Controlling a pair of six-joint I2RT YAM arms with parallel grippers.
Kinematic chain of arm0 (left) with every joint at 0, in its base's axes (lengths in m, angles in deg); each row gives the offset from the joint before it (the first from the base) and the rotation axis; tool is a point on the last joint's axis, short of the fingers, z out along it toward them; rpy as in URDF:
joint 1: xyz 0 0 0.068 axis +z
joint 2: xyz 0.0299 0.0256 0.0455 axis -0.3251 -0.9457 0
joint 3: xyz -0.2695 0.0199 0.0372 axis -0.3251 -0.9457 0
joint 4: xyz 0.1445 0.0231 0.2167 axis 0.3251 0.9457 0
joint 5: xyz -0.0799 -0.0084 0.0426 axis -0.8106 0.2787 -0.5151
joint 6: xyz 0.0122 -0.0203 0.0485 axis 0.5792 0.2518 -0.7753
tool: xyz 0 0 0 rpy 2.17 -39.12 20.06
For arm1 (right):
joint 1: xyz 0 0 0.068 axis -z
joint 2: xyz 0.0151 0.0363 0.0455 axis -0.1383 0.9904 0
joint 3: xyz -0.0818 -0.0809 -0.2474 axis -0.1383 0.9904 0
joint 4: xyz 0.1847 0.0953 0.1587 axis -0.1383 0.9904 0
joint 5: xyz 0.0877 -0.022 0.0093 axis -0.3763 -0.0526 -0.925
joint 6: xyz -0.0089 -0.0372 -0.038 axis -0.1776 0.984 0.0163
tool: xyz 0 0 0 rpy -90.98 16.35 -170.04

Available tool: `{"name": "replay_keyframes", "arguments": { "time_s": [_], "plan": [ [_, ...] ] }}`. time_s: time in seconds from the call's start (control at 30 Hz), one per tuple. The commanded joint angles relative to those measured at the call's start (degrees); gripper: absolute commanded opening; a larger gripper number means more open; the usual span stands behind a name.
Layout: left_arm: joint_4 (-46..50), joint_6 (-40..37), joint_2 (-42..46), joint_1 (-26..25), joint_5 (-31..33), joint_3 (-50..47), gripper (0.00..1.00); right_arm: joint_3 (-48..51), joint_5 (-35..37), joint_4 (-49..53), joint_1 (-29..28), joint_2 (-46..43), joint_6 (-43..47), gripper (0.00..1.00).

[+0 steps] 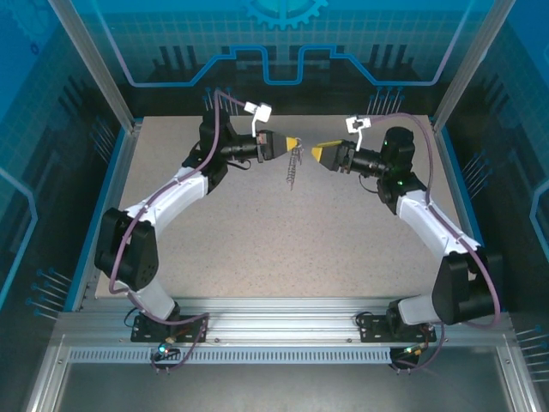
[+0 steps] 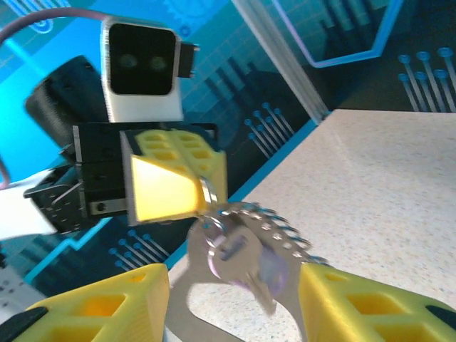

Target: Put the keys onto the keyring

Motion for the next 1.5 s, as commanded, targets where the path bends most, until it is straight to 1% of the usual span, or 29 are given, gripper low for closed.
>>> {"name": "replay_keyframes", "arguments": {
  "time_s": [0.0, 0.17, 0.37, 0.63, 1.2, 1.3, 1.37, 1.4, 1.47],
  "plan": [
    [-5.24, 1.56, 3.98, -1.48, 2.03, -0.57, 0.00, 3.15, 9.27, -1.09, -1.75, -4.05, 1.76, 0.55],
    [-2.94, 0.07, 5.24, -2.85, 3.65, -0.82, 0.00, 6.32, 15.52, 1.07, -5.19, -8.46, 4.76, 0.60],
    [-1.77, -0.42, 5.88, -3.62, 4.34, -0.90, 0.00, 8.16, 20.31, 3.05, -8.46, -12.09, 7.24, 0.61],
    [-0.02, -1.48, 5.98, -4.23, 4.58, -0.11, 0.00, 7.92, 21.58, 3.70, -9.32, -12.63, 7.84, 0.61],
    [0.83, -2.09, 5.19, -4.76, 4.90, 1.29, 0.00, 4.34, 22.52, 3.79, -10.26, -7.93, 8.10, 0.61],
    [0.79, -2.03, 5.19, -4.85, 4.93, 1.29, 0.00, 4.34, 22.79, 3.70, -10.46, -7.39, 8.10, 0.59],
    [0.76, -2.18, 5.27, -4.85, 5.21, 1.21, 0.00, 4.26, 22.79, 3.98, -10.62, -7.36, 8.25, 0.56],
    [0.73, -2.22, 5.28, -4.85, 5.39, 1.19, 0.00, 4.26, 22.68, 4.18, -10.56, -7.38, 8.32, 0.53],
    [0.72, -2.29, 5.37, -4.85, 5.76, 1.09, 0.00, 4.26, 22.10, 4.53, -10.72, -7.51, 8.62, 0.42]
  ]
}}
